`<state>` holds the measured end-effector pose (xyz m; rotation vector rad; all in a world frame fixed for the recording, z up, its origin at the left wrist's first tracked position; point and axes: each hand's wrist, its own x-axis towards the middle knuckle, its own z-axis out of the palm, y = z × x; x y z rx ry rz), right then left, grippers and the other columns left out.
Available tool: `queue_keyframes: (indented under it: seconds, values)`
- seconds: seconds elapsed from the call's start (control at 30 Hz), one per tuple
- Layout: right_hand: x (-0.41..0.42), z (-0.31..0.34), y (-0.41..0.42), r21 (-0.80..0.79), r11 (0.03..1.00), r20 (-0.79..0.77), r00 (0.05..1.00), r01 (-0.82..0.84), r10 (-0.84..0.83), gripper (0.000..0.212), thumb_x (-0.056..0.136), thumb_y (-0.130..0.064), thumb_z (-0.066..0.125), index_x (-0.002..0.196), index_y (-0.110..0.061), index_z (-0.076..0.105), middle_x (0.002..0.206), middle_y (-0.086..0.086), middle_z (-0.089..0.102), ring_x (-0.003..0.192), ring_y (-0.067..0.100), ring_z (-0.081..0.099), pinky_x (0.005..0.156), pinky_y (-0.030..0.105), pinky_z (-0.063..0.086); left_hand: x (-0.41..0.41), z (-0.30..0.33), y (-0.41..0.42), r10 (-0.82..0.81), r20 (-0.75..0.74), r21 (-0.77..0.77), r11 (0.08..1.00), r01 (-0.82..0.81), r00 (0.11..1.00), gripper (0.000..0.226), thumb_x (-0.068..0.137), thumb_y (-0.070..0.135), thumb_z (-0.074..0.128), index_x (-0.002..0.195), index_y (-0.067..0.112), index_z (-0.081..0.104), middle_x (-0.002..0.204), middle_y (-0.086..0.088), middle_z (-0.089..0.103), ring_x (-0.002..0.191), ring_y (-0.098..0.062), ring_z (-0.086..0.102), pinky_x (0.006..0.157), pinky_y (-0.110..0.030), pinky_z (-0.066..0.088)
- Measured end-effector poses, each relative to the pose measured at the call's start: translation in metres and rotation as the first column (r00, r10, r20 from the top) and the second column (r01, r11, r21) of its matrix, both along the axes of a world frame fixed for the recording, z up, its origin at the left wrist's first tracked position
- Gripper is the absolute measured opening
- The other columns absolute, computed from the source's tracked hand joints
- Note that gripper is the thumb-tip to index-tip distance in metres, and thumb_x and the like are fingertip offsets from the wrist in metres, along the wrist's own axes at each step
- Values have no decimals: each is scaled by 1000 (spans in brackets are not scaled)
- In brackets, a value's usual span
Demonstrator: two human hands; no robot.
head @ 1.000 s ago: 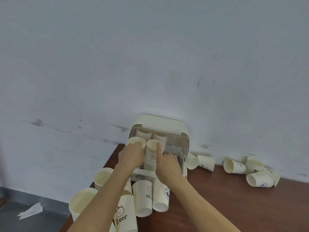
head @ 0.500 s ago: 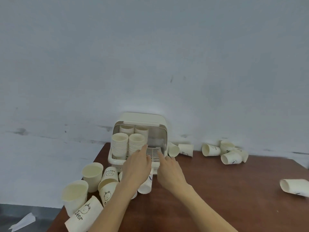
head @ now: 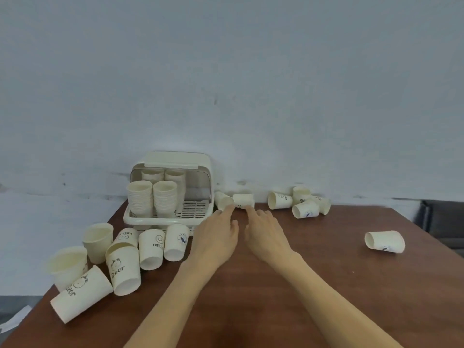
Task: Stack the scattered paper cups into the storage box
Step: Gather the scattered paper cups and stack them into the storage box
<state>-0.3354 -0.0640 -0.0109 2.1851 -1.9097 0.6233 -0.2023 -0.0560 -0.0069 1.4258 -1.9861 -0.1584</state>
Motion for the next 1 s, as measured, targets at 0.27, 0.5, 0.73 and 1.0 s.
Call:
queue_keyframes:
  seconds: [0.27,0.5,0.73,1.0]
  values:
    - [-56,-3,61,45,999,-51,998,27,-25,43,93,-16,42,135,-9,37,113,10,57,106,30,49,85,37,39,-45,-6,52,22,7,101,995,-23,1000,44,98,35,39,142,29,39,111,2,57,106,-27,56,87,-44,47]
    - [-73,-2,114,40,999,-114,993,11,-7,34,92,-14,41,125,-8,43,110,11,58,104,32,50,80,37,37,-69,1,110,41,29,59,997,-43,999,40,98,34,39,138,28,42,109,2,57,104,-28,57,84,-44,48]
    - [-77,7,162,12,1000,-125,992,14,-12,27,92,-14,44,118,-8,44,112,12,57,105,32,51,81,37,38,-80,18,156,14,86,2,1000,-14,996,41,98,32,39,139,26,42,123,-1,57,112,-29,56,89,-45,47]
    - [-96,5,200,21,994,-87,991,106,-104,31,92,-15,44,122,-8,44,111,12,58,105,31,51,80,36,38,-88,18,180,-37,168,26,999,33,985,41,98,32,38,138,27,43,115,0,57,106,-30,57,83,-41,45]
